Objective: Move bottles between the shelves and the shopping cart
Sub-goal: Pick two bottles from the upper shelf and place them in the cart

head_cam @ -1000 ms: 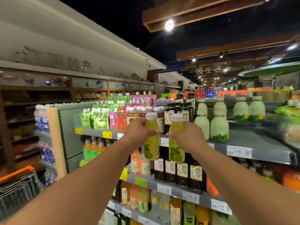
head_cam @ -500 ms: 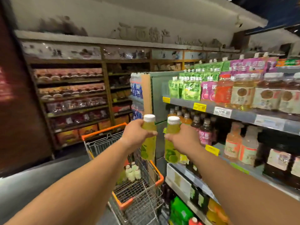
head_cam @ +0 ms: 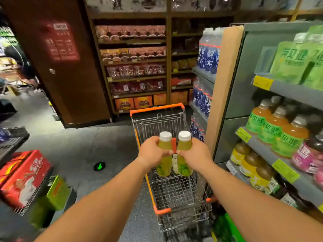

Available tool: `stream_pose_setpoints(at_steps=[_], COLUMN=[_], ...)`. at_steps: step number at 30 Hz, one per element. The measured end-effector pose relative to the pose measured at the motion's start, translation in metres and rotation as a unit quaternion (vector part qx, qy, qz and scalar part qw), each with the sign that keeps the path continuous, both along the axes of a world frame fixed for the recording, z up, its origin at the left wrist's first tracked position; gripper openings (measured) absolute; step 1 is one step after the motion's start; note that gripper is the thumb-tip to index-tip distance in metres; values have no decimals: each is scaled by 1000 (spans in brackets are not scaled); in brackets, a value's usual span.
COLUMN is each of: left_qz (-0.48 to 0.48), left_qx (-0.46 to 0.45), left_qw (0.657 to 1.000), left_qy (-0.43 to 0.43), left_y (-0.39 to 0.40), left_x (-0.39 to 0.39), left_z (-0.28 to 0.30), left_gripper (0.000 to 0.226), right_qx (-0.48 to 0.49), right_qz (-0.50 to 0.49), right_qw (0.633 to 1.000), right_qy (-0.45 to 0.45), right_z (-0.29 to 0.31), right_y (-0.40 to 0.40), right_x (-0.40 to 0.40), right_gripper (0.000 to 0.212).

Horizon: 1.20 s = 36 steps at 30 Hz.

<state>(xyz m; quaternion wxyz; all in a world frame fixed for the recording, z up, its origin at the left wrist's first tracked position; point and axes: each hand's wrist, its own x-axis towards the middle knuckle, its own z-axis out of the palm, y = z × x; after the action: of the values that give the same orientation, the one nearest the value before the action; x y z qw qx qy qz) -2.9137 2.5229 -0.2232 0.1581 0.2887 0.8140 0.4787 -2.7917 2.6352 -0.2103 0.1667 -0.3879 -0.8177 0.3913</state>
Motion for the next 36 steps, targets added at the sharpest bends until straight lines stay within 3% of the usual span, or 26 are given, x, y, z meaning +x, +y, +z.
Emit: stream_pose_setpoints(at_steps=[5, 10, 16, 21, 24, 29, 36], left_qz=[30, 69, 118, 173, 208, 267, 345], left_qx=[-3, -44, -88, -117, -120, -143, -216], left_qw=[998, 991, 978, 963, 955, 933, 888], left_qy=[-56, -107, -148, -173, -176, -194, -213], left_y=[31, 60, 100, 145, 178, 227, 257], left_x=[-71, -140, -206, -256, -285, -316, -356], left_z=[-63, -126, -202, -282, -332, -411, -503], left_gripper=[46, 52, 62, 51, 40, 20, 26], right_qx=[-31, -41, -57, -79, -98, -89, -47], right_qz=[25, 35, 67, 95, 93, 101, 101], right_qw=[999, 996, 989, 981, 983, 974, 960], right_qy=[-19, -76, -117, -149, -123, -183, -259], right_z=[-60, -122, -193, -276, -336, -435, -537], right_y=[32, 67, 114, 159, 185, 219, 225], right_x=[-75, -139, -215, -291, -326, -381, -440], right_gripper=[26, 38, 27, 30, 36, 40, 24])
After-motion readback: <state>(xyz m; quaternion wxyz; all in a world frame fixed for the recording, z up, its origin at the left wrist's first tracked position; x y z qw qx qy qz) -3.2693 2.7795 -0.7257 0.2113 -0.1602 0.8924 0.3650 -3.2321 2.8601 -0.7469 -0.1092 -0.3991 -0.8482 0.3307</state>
